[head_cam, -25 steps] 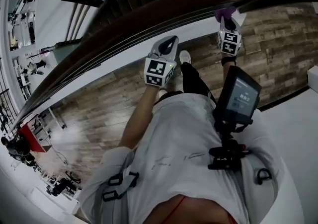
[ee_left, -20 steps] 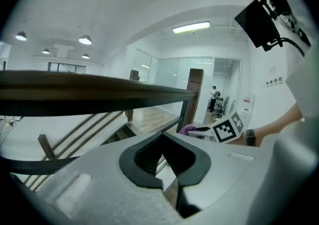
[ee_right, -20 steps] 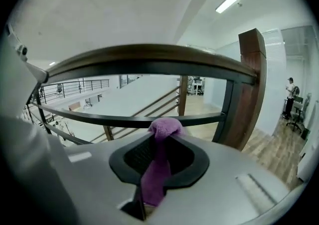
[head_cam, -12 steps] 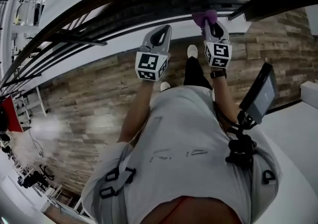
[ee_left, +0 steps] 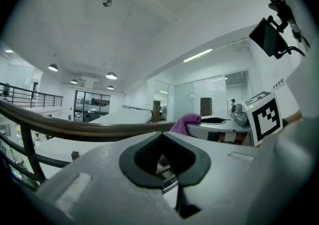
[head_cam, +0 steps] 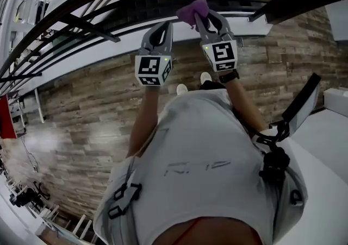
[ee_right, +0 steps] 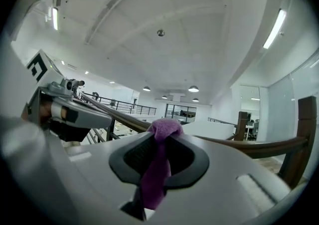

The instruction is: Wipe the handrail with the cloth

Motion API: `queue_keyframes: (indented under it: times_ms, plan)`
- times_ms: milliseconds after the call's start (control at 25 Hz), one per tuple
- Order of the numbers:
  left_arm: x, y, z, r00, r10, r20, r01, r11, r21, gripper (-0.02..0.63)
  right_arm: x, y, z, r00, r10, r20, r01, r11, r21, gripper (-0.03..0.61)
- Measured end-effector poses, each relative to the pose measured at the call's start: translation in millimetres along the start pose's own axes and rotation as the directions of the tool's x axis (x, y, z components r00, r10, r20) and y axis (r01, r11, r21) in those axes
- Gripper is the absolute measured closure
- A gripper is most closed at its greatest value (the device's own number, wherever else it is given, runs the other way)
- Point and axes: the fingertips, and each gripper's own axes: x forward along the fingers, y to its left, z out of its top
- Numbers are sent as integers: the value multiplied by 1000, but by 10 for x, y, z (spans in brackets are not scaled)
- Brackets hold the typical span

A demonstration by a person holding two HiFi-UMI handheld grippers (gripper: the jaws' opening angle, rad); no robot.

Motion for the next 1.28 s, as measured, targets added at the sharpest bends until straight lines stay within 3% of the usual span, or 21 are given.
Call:
queue_keyframes:
  times_ms: [200,560,880,1280]
  plan:
    - [-48,124,86,998,51,29,-51,999,-18,612,71,-76,81,999,-30,15,30,999,13,525]
    - [77,-53,-30,999,44,10,-43,999,-28,612,-32,-228,126,997,-70,39,70,998,5,525]
    - [199,-42,98,997,72,24,-72,997,-17,612,-13,-352,46,998,-54,28,53,998,13,525]
    - [206,-91,6,995,101,5,-100,995,-26,612,-34,-348,5,999,-17,28,17,1000,6,525]
